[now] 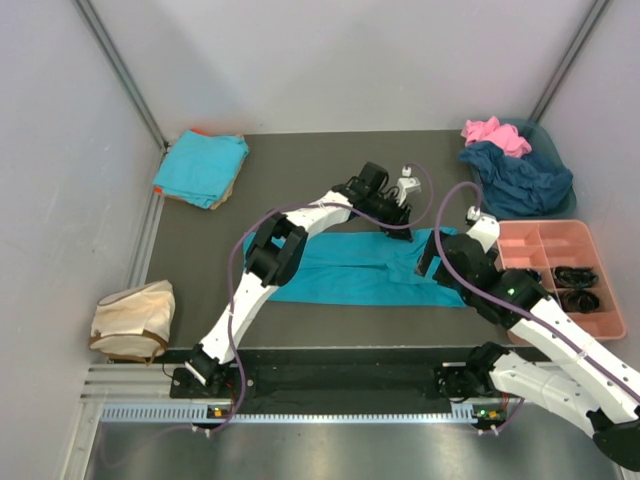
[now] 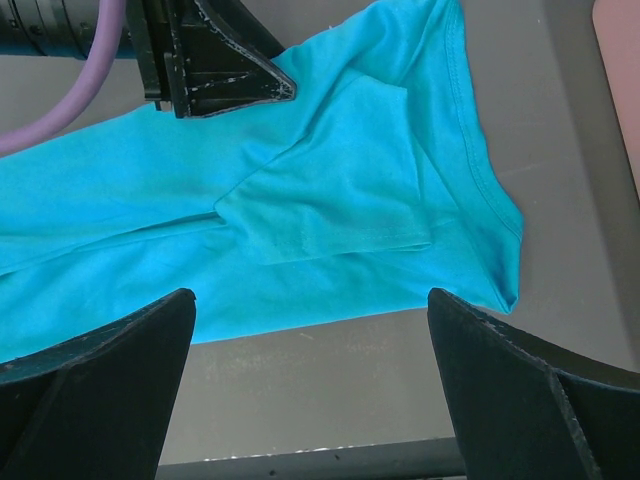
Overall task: Fold and stack the t-shirts
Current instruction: Fold the tshirt
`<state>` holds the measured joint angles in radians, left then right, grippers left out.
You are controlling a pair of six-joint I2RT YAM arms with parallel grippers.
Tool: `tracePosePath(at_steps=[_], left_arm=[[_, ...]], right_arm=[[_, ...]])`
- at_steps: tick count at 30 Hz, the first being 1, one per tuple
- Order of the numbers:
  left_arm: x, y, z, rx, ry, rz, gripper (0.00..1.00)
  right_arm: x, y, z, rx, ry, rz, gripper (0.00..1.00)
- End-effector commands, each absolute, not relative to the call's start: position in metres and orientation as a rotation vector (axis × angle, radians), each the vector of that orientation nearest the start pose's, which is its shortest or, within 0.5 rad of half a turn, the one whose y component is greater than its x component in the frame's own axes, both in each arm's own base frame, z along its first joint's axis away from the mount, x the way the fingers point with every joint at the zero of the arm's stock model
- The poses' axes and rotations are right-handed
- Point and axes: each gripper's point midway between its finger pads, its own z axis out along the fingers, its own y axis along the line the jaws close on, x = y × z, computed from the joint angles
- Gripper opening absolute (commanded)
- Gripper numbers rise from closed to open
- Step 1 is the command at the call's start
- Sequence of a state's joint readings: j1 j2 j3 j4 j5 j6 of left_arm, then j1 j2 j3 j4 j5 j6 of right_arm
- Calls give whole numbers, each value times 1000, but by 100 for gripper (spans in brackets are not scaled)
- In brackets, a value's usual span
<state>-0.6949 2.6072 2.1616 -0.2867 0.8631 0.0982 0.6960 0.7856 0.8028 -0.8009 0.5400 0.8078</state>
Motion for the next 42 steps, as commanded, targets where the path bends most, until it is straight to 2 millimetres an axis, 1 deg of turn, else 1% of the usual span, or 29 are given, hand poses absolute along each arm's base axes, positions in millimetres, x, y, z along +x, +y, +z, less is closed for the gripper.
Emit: tracePosePath(at_steps=[1, 3, 6, 7, 8, 10, 14, 18, 21, 24, 25, 26, 27, 28, 29, 30, 32, 33, 35, 36, 38, 39, 41, 42], left_arm=[[357, -471, -21, 1360, 2131, -1231, 48], [354, -471, -25, 1367, 2144, -1225, 47], [354, -472, -26, 1367, 2149, -1211, 38], [354, -471, -27, 1366, 2155, -1210, 31], [355, -471, -26, 1361, 2158, -1205, 10], [356, -471, -29, 1356, 2166, -1195, 0], [360, -471, -31, 1342, 2180, -1176, 0], [371, -474, -31, 1279, 2209, -1128, 0], [387, -477, -30, 1227, 2210, -1089, 0], [406, -478, -24, 1134, 2214, -1083, 0], [415, -475, -22, 1063, 2239, -1090, 0], [420, -476, -17, 1039, 2215, -1130, 0], [424, -475, -15, 972, 2240, -1153, 0], [434, -469, -12, 926, 2243, -1158, 0], [440, -468, -8, 896, 2225, -1171, 0], [445, -466, -7, 844, 2242, -1179, 0], [461, -456, -2, 773, 2233, -1158, 0], [470, -451, -2, 710, 2252, -1127, 0], [488, -438, 0, 617, 2262, -1100, 0], [502, -429, 4, 536, 2260, -1105, 0], [520, -418, 7, 432, 2257, -1097, 0], [535, -406, 11, 344, 2253, -1100, 0], [552, -392, 10, 245, 2251, -1072, 0], [564, -380, 12, 170, 2245, -1065, 0]], right_arm=[[218, 95, 176, 400, 2178, 191, 99], [218, 95, 175, 400, 2180, 191, 99], [218, 96, 175, 398, 2182, 195, 99], [218, 97, 176, 402, 2177, 198, 99], [218, 96, 176, 401, 2178, 196, 99], [218, 95, 176, 402, 2178, 193, 99], [218, 95, 176, 402, 2179, 192, 99], [218, 95, 175, 401, 2180, 189, 99], [217, 96, 173, 402, 2185, 192, 99], [217, 98, 170, 395, 2196, 196, 99], [217, 98, 169, 394, 2198, 196, 99], [217, 98, 169, 392, 2198, 197, 99], [217, 99, 168, 391, 2201, 197, 99], [217, 99, 168, 390, 2202, 201, 99], [217, 100, 167, 387, 2204, 205, 99], [217, 100, 167, 385, 2204, 205, 99], [218, 101, 167, 382, 2206, 207, 99], [217, 101, 166, 380, 2208, 206, 99], [217, 101, 166, 379, 2209, 205, 99], [217, 102, 165, 379, 2210, 207, 99], [217, 102, 164, 376, 2214, 206, 99], [217, 102, 165, 380, 2211, 209, 99], [216, 102, 165, 377, 2212, 211, 99], [216, 101, 165, 378, 2213, 212, 99]])
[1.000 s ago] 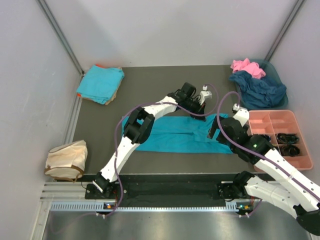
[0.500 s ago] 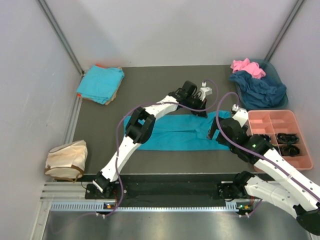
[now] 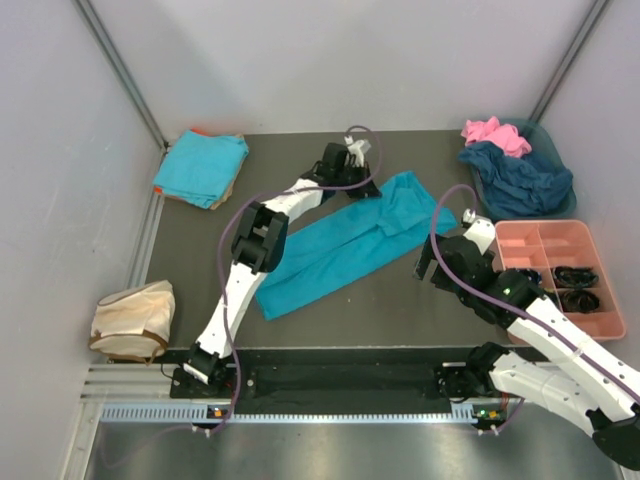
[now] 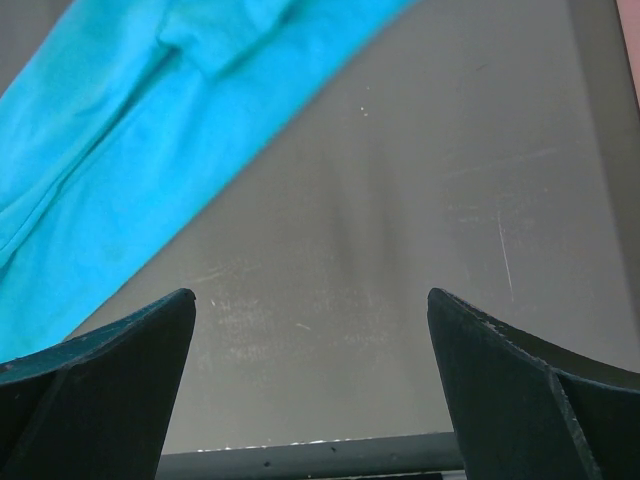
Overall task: Fold and stack the t-shirts
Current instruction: Fold the tshirt
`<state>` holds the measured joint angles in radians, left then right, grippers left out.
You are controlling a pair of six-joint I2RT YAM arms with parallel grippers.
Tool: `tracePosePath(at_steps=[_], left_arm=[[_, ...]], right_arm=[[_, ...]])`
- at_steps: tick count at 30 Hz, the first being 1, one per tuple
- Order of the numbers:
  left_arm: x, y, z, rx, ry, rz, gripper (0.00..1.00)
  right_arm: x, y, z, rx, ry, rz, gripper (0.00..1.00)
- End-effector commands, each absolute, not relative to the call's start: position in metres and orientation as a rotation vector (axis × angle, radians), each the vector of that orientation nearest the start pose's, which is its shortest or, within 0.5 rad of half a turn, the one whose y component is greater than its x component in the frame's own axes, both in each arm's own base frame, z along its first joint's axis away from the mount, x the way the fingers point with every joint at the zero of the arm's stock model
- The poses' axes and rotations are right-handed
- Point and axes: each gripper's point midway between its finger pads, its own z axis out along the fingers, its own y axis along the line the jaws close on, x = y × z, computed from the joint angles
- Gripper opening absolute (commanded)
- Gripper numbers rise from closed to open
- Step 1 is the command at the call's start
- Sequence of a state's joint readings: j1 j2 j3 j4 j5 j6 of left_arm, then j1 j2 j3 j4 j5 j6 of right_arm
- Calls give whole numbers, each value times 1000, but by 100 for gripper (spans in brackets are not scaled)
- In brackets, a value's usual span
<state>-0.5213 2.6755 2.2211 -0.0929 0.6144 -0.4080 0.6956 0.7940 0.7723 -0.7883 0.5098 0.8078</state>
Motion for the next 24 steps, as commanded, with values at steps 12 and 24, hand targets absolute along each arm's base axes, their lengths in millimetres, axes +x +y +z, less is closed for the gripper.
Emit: tracePosePath(at_steps=[12, 24], left_arm=[[633, -278, 17, -420, 2177, -834, 0], [648, -217, 19, -624, 2127, -669, 0]], right_arm=[[216, 102, 163, 374, 2215, 210, 99], [224, 130, 131, 353, 2255, 316, 99]])
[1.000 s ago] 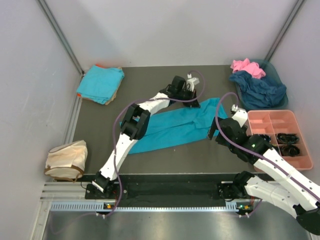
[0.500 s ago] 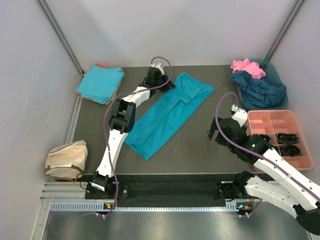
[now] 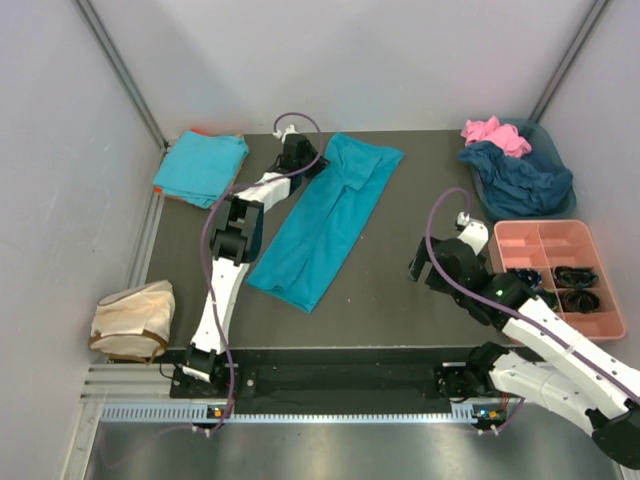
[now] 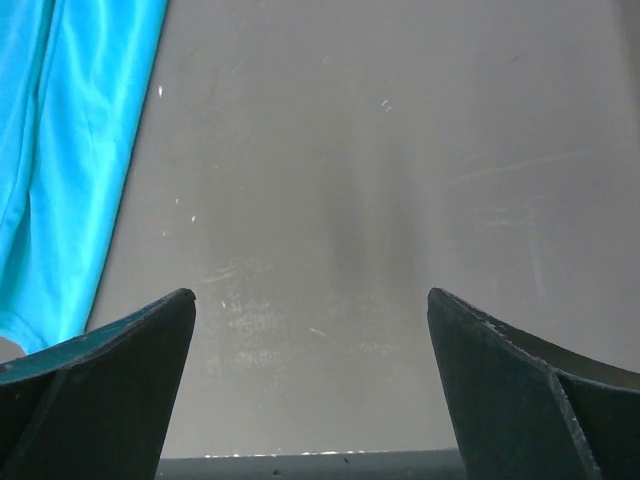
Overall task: Fold and stack the t-shirts
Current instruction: Fold the tshirt
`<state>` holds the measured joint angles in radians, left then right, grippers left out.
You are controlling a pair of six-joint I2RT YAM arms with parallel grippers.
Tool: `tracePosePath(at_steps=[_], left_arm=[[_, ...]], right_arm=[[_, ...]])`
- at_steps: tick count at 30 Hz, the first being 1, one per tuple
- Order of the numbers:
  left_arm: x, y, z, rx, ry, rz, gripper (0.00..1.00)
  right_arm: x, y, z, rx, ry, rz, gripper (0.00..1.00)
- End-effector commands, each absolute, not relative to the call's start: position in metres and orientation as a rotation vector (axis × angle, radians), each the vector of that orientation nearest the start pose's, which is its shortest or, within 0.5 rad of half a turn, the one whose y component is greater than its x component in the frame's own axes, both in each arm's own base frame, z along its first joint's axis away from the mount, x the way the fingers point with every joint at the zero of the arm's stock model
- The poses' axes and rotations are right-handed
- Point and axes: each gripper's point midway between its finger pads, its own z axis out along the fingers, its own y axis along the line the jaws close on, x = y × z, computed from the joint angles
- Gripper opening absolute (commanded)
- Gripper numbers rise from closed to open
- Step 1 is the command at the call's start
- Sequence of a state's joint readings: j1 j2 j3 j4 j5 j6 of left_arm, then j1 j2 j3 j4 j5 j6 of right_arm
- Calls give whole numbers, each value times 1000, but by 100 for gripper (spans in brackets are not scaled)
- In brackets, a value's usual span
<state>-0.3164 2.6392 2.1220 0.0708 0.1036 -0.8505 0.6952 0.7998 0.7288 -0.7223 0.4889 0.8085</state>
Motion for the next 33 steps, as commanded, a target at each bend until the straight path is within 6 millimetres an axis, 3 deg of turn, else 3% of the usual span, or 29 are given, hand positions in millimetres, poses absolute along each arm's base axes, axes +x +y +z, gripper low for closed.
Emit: tracePosePath(at_steps=[1, 2, 3, 7, 11, 19, 26, 27, 33], left_arm=[[647, -213, 18, -629, 2130, -659, 0], [648, -207, 19, -630, 2125, -648, 0], [646, -203, 18, -632, 2131, -638, 0], [643, -187, 17, -643, 2139, -606, 0], [641, -160, 16, -677, 2129, -527, 0], [631, -130, 18, -704, 2138, -428, 0], [622, -118, 15, -713, 2151, -380, 0], [620, -116, 15, -714, 2153, -376, 0], [613, -104, 8, -735, 2160, -361, 0]], right_arm=[[226, 137, 126, 342, 2264, 348, 99], [230, 154, 121, 320, 2262, 434, 99], [232, 161, 107, 306, 2304, 432, 99], [240, 195, 86, 257, 2373, 542, 99], [242, 227, 80, 220, 2407, 692, 98], [241, 270, 77, 131, 2417, 911, 96], [243, 301, 56, 91, 2482, 1037, 91], [242, 303, 45, 93, 2517, 1029, 89], [243, 328, 32, 67, 2559, 1121, 72]])
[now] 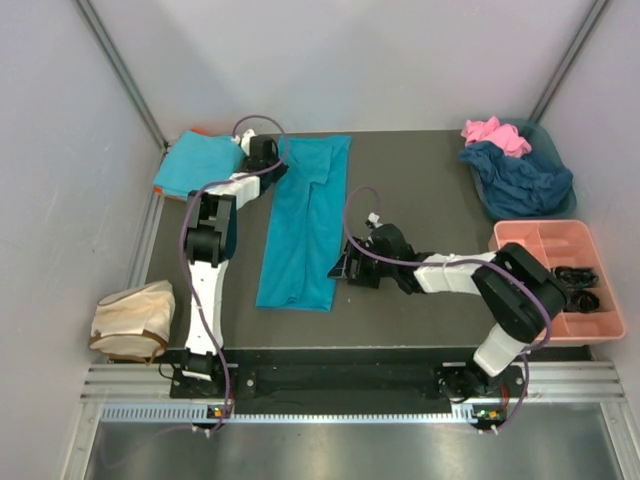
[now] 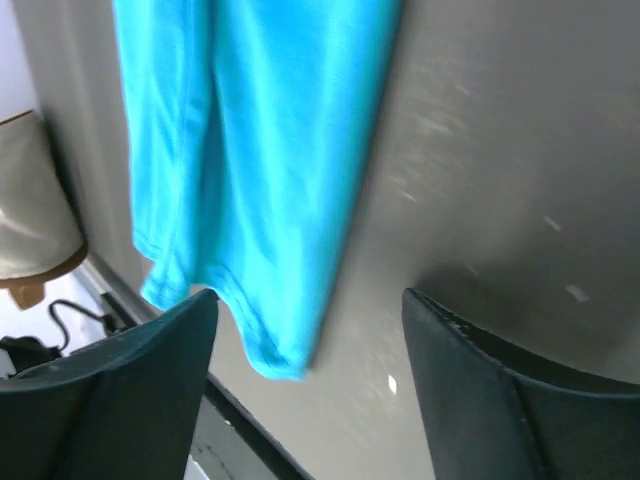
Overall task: Fold and stack the t-shirts
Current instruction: Fold the tshirt
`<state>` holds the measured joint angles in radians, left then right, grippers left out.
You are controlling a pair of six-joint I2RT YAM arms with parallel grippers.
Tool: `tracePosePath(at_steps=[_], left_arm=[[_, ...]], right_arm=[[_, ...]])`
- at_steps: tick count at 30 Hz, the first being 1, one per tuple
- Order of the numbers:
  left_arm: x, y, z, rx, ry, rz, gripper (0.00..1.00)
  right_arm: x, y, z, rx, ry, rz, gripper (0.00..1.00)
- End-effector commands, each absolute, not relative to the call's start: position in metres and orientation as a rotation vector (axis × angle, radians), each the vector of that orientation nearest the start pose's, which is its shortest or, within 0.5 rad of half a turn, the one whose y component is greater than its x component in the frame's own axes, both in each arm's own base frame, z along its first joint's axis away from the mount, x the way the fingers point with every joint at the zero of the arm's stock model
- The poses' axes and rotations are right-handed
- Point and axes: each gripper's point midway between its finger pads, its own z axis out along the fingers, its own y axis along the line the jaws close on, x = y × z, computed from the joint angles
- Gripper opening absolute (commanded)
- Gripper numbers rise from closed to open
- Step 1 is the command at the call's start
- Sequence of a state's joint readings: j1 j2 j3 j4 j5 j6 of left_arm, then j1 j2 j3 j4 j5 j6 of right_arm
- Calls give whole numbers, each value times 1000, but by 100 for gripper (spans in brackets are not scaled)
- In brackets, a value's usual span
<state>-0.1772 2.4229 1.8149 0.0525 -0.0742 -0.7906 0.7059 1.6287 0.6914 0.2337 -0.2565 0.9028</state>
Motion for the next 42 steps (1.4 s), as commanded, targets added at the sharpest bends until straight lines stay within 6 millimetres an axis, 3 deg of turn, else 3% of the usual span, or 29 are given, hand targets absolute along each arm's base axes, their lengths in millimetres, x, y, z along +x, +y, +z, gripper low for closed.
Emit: tracePosePath(at_steps=[1, 9, 14, 17, 18, 21, 29, 34, 35, 42], left_arm=[[613, -102, 9, -738, 2159, -360, 0], [609, -97, 9, -740, 2158, -350, 0], [606, -96, 7, -739, 2165, -353, 0], [605, -96, 4, -736, 2172, -355, 0], [604, -96, 3, -736, 2176, -351, 0], [603, -97, 0, -730, 2183, -356, 0], [589, -115, -12, -668, 2250, -401, 0], [575, -119, -20, -653, 2283, -400, 0], [573, -119, -22, -653, 2290, -401, 0], [549, -132, -29, -615, 2367, -460, 0]], right_arm=[[243, 331, 28, 63, 2572, 1129, 69], [238, 336, 12, 60, 2619, 1133, 40], [238, 336, 7, 64, 2629, 1132, 38], [238, 336, 4, 66, 2634, 1129, 28], [238, 335, 2, 67, 2638, 1124, 15], [237, 334, 0, 65, 2642, 1115, 0], [234, 313, 6, 73, 2633, 1015, 0], [229, 287, 7, 87, 2651, 902, 0], [229, 285, 15, 81, 2635, 904, 0], [207, 247, 15, 96, 2665, 766, 0]])
